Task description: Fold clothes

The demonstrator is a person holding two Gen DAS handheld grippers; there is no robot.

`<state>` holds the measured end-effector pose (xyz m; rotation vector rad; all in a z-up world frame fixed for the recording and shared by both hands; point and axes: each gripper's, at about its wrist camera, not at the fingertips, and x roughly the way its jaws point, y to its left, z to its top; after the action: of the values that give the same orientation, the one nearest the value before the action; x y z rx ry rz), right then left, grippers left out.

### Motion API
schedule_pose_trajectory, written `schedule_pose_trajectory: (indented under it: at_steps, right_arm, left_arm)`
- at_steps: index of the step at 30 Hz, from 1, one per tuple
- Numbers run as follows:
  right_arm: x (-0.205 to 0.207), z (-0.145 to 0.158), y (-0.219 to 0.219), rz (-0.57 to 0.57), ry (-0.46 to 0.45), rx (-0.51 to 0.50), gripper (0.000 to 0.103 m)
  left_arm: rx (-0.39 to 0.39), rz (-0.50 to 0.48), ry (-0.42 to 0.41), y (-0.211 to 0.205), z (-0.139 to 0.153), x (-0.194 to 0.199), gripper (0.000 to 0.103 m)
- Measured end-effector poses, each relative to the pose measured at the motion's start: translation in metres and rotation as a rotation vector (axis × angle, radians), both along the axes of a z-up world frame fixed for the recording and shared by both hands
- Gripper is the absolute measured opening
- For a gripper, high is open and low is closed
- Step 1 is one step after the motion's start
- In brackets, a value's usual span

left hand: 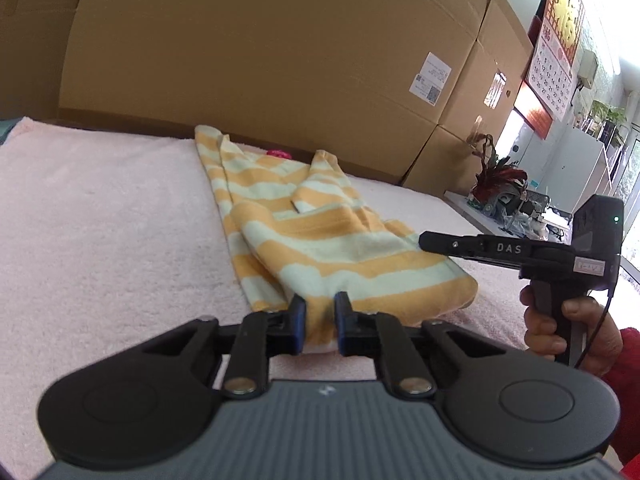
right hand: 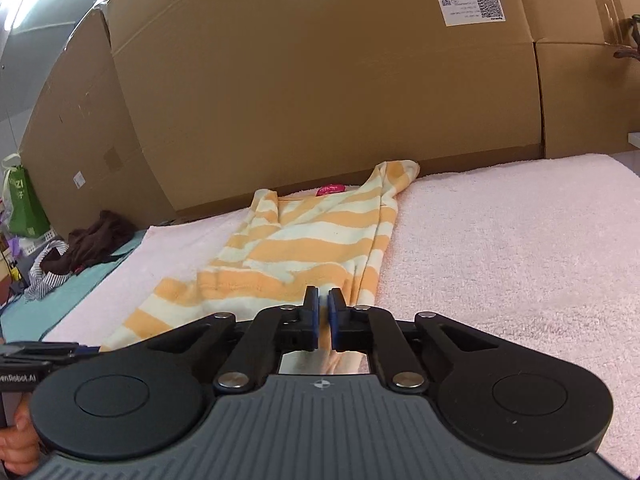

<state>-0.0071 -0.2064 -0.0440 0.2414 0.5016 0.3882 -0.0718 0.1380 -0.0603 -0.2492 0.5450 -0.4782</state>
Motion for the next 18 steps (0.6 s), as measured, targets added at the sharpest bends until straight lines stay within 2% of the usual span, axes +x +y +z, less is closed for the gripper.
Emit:
schedule_pose_trajectory:
  at_steps: [3, 7, 9, 10, 11, 12, 14, 15, 16, 17, 18]
  right_arm:
    - [-0.004, -0.006, 0.008, -0.025, 0.015, -0.053, 0.006]
    - [-0.009, -0.007, 0.005, -0.057, 0.019, -0.064, 0.006]
    - [-0.011, -0.009, 0.002, -0.056, 0.028, -0.047, 0.008]
    - [-0.013, -0.008, -0.001, -0.061, 0.021, -0.032, 0.01]
    - [-0.019, -0.005, -0.004, -0.068, -0.006, -0.01, 0.02]
    - [-0.025, 0.001, -0.008, -0.072, -0.042, 0.017, 0.029]
    - [-0.037, 0.01, -0.012, -0.069, -0.108, 0.054, 0.03]
    - [-0.038, 0.013, -0.008, -0.047, -0.122, 0.041, 0.03]
    - [-0.039, 0.016, -0.002, -0.019, -0.129, 0.017, 0.028]
    - [-0.036, 0.017, 0.008, 0.004, -0.13, -0.02, 0.023]
    - [-0.032, 0.016, 0.019, 0.024, -0.128, -0.067, 0.019]
  left_arm:
    - [0.0, 0.025, 0.031, 0.002, -0.007, 0.004, 0.01]
    - [0.005, 0.056, 0.028, 0.007, -0.002, 0.007, 0.028]
    - [0.055, 0.051, 0.026, 0.006, 0.0, 0.009, 0.038]
    - [0.08, 0.056, 0.012, 0.008, 0.004, 0.008, 0.046]
    - [0.103, 0.07, -0.013, 0.01, 0.008, 0.006, 0.049]
    - [0.126, 0.083, -0.038, 0.013, 0.013, 0.003, 0.048]
    - [0.116, 0.092, -0.067, 0.017, 0.022, 0.006, 0.048]
    - [0.103, 0.093, -0.078, 0.018, 0.027, 0.008, 0.042]
    - [0.09, 0.095, -0.089, 0.02, 0.032, 0.011, 0.04]
    - [0.078, 0.086, -0.093, 0.017, 0.035, 0.016, 0.027]
    - [0.084, 0.068, -0.091, 0.008, 0.036, 0.025, 0.002]
